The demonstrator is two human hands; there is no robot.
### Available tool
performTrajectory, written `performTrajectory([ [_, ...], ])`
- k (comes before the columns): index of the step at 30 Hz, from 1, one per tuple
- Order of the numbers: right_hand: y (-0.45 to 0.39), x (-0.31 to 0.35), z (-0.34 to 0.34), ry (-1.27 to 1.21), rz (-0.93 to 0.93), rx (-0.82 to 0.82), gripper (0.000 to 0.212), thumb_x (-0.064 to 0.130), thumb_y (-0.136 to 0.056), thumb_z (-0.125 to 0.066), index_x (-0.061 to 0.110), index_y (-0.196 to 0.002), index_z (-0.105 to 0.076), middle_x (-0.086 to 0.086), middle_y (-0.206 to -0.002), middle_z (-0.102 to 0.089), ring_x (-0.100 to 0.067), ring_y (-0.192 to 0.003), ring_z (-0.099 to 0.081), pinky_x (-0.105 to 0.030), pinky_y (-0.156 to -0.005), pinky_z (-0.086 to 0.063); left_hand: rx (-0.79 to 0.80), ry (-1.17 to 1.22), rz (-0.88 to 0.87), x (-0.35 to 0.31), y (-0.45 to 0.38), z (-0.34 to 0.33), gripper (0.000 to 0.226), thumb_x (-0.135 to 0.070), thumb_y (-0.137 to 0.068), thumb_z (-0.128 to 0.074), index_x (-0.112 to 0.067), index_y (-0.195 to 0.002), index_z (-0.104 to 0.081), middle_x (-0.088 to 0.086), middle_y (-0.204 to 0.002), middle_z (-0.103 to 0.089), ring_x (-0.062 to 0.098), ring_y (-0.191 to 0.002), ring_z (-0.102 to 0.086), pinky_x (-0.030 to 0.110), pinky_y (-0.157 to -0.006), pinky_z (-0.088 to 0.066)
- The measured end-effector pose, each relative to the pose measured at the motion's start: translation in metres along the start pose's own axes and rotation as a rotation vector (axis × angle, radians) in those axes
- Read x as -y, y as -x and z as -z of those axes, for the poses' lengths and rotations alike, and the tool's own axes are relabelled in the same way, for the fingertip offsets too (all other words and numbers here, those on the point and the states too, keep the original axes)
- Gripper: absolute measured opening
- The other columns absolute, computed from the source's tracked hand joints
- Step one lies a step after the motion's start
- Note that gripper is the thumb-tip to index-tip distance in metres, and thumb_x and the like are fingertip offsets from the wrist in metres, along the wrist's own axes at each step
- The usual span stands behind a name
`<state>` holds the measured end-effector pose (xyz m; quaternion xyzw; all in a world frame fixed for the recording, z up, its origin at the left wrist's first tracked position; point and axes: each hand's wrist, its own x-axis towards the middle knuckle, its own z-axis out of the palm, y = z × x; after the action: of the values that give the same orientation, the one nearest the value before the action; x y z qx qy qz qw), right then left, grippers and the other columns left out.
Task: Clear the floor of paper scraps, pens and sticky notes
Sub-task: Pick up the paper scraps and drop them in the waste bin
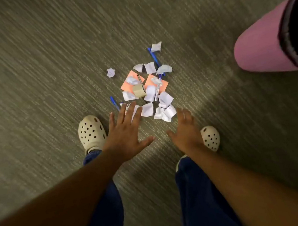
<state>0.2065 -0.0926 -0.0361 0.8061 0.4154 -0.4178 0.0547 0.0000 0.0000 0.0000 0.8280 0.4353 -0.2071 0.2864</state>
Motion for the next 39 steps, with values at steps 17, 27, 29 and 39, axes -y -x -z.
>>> performTrajectory([
  [17,-0.144,0.014,-0.112,-0.038,-0.162,-0.157,0.075,0.012,-0.088,-0.079,0.032,-0.148,-0.039,-0.014,-0.153,-0.031,-0.038,-0.131,-0.040,-0.050,-0.093,-0.057,0.240,0.399,0.118,0.036,-0.047,-0.102,0.101,-0.053,-0.087,-0.076,-0.033,-0.164,-0.013,-0.005,-0.176,0.002,0.029,-0.160,-0.020,0.048,-0.122,-0.032],
  [27,-0.149,-0.005,-0.086,-0.445,-0.174,-0.087,0.031,0.008,-0.095,-0.072,0.005,-0.125,-0.066,-0.013,-0.125,-0.067,-0.030,-0.113,-0.064,-0.031,-0.087,-0.047,0.126,0.221,0.129,0.032,-0.103,-0.109,0.072,-0.021,-0.091,-0.078,-0.024,-0.152,-0.039,0.007,-0.165,-0.024,0.033,-0.150,-0.032,0.051,-0.114,-0.048],
  [29,-0.146,-0.008,-0.083,-0.463,-0.174,-0.066,0.030,0.013,-0.095,-0.073,0.004,-0.123,-0.067,-0.012,-0.124,-0.069,-0.029,-0.111,-0.065,-0.030,-0.083,-0.044,0.141,0.104,0.088,0.036,-0.122,-0.116,0.080,-0.012,-0.090,-0.078,-0.027,-0.155,-0.034,0.009,-0.167,-0.018,0.036,-0.151,-0.028,0.053,-0.111,-0.052],
  [39,-0.120,-0.034,-0.067,-0.694,-0.210,0.079,0.031,0.016,-0.097,-0.072,0.005,-0.125,-0.067,-0.013,-0.118,-0.070,-0.034,-0.101,-0.071,-0.049,-0.074,-0.066,0.192,-0.247,-0.215,0.047,-0.178,-0.129,0.049,0.005,-0.090,-0.064,-0.013,-0.135,-0.058,0.018,-0.136,-0.043,0.039,-0.128,-0.045,0.052,-0.094,-0.056],
])
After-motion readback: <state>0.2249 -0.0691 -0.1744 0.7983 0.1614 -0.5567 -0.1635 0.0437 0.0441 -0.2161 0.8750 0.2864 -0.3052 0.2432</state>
